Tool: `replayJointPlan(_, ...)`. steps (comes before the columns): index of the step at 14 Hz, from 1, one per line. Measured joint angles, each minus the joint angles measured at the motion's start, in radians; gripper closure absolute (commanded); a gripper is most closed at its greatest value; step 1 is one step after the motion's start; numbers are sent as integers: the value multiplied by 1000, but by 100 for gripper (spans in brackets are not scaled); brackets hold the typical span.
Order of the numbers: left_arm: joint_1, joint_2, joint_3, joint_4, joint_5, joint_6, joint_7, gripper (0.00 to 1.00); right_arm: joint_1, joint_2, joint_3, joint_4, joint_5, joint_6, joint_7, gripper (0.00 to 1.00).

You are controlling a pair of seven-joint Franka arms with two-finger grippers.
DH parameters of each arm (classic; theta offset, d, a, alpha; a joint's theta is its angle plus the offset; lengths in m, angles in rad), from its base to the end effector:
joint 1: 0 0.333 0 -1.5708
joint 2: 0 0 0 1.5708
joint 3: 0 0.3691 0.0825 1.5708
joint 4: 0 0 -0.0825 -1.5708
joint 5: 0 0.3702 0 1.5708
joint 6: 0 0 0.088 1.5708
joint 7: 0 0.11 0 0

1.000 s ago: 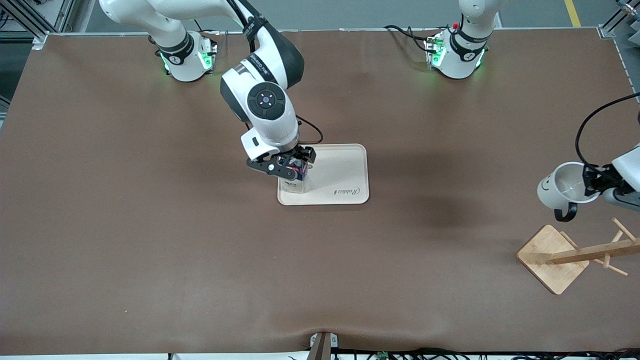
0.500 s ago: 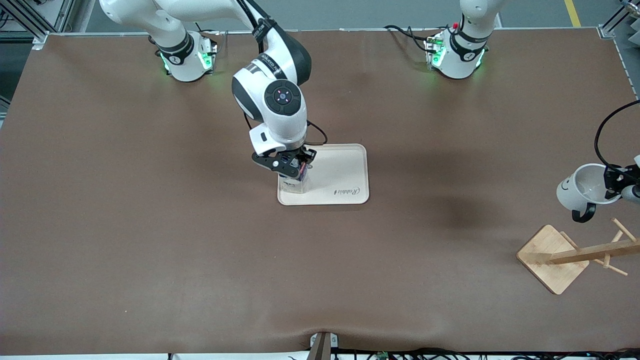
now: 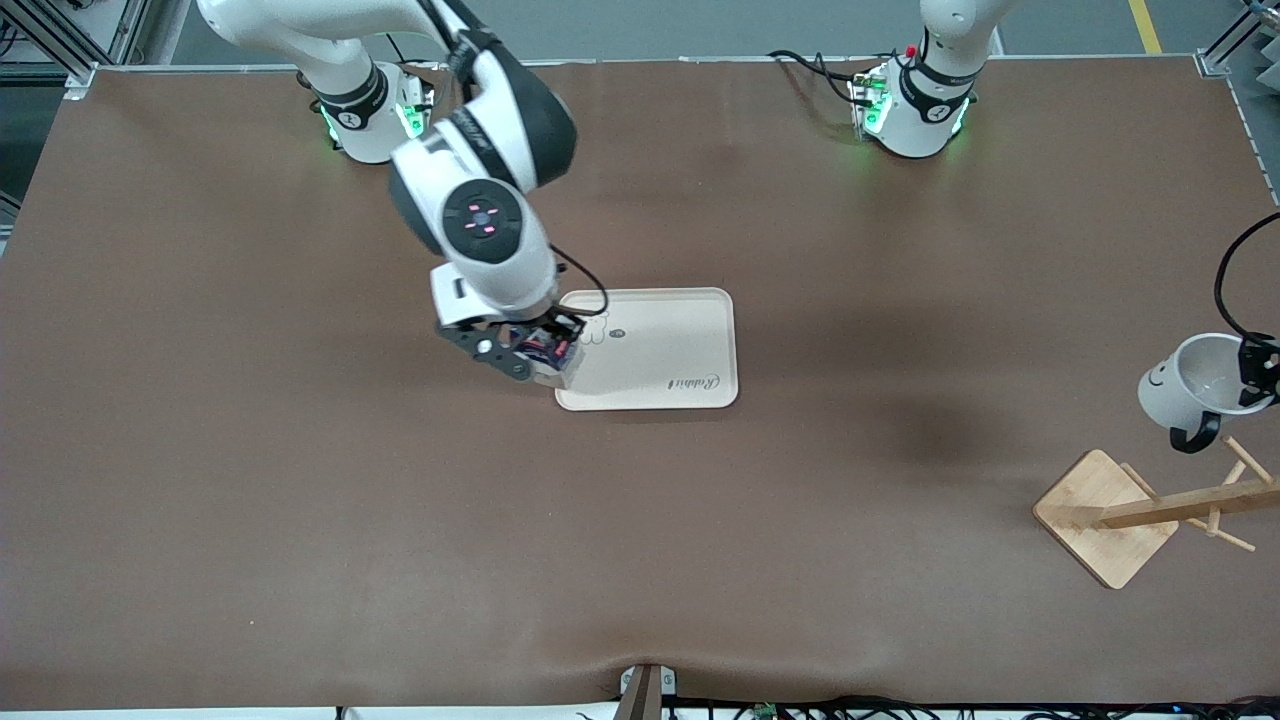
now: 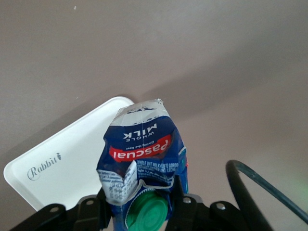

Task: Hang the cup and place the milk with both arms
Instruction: 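Grasp the milk carton with the right gripper and lift it, then carry the milk away from the tray while the left gripper hangs the mug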

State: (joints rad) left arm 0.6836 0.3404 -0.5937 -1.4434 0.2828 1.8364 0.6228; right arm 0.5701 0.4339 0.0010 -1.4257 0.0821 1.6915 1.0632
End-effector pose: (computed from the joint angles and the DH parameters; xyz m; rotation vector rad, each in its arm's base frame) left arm 0.6487 0.1476 0.5815 -2.9010 0.8263 -0.1085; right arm 0.5651 0.3726 0.4840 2.9643 -0.7710 -0.2672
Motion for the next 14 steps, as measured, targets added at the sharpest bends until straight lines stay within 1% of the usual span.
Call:
replayJointPlan(2, 6, 13, 7, 5, 0, 13, 23, 100, -64, -38, -3, 16, 2, -91, -106, 100)
replayJointPlan(4, 13, 22, 8, 8, 0, 24, 40, 100, -154, -81, -6, 17, 2, -195, -225, 100)
replayJointPlan(5, 16, 24, 8, 10, 0, 33, 50, 100, -205, -99, -8, 17, 1, -226, -283, 100)
replayJointPlan(9, 29, 36, 8, 20, 0, 45, 66, 100, -435, -142, -13, -5, -7, -252, -578, 100)
replayJointPlan(11, 35, 46, 8, 22, 0, 51, 76, 100, -542, -144, -14, -34, -9, -252, -654, 100)
replayJointPlan(14, 53, 66, 8, 24, 0, 84, 87, 100, -638, -146, -14, -94, -11, -248, -759, 100)
